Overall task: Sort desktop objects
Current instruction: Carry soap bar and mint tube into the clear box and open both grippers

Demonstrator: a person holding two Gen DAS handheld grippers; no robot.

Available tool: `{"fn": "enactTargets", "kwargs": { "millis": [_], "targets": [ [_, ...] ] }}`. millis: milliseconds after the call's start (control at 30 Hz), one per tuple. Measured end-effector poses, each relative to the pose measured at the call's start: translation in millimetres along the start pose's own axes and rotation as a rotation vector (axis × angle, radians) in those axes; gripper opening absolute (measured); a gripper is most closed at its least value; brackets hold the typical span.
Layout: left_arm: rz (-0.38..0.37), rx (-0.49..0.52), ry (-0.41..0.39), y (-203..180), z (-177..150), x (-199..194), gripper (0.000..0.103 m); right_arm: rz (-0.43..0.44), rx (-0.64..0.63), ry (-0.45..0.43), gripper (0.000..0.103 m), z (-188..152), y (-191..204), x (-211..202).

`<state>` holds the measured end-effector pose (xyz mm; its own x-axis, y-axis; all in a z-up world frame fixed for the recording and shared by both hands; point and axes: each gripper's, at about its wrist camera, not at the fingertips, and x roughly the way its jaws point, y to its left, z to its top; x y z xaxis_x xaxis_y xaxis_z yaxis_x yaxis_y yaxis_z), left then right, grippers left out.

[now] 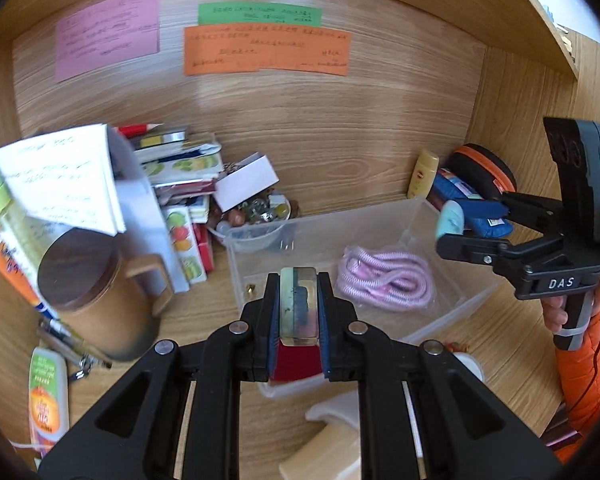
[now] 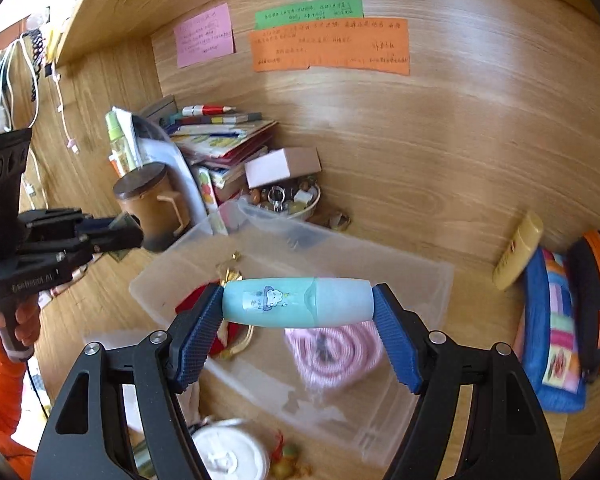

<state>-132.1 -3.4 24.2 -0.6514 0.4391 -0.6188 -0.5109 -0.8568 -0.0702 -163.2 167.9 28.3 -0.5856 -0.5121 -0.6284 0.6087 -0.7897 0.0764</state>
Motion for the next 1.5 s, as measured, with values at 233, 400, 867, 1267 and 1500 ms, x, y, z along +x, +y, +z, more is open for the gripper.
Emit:
{"fn": "enactTargets", "kwargs": {
  "millis": [233,400,867,1267,1500],
  "targets": [
    [-0.031,0.008,0.028,-3.1,11.0,26.3,0.015,-0.074,0.012,0.044,0.071,7.7,-6.2,29.6],
    [-0.065,0.004,0.067,-2.6,11.9,45.3,0.015,-0.058,0.034,0.088,0.071,0.4,-11.9,46.5],
    [-0.066,0.024,0.126,-7.3,3.4,68.3,0.015,-0.084,0.002,0.17,0.071,-13.7,-7.1,67.5],
    [-0.043,0.018,0.115,-10.8,2.2,63.1,0.044,-0.091,-0.01,0.186,0.072,-17.7,-0.2,70.7],
    [-0.004,0.021,0.064,-13.2,3.1,40.5,0.062,-0.065,0.027,0.164,0.078,-13.6,-1.2,62.6]
  ]
}}
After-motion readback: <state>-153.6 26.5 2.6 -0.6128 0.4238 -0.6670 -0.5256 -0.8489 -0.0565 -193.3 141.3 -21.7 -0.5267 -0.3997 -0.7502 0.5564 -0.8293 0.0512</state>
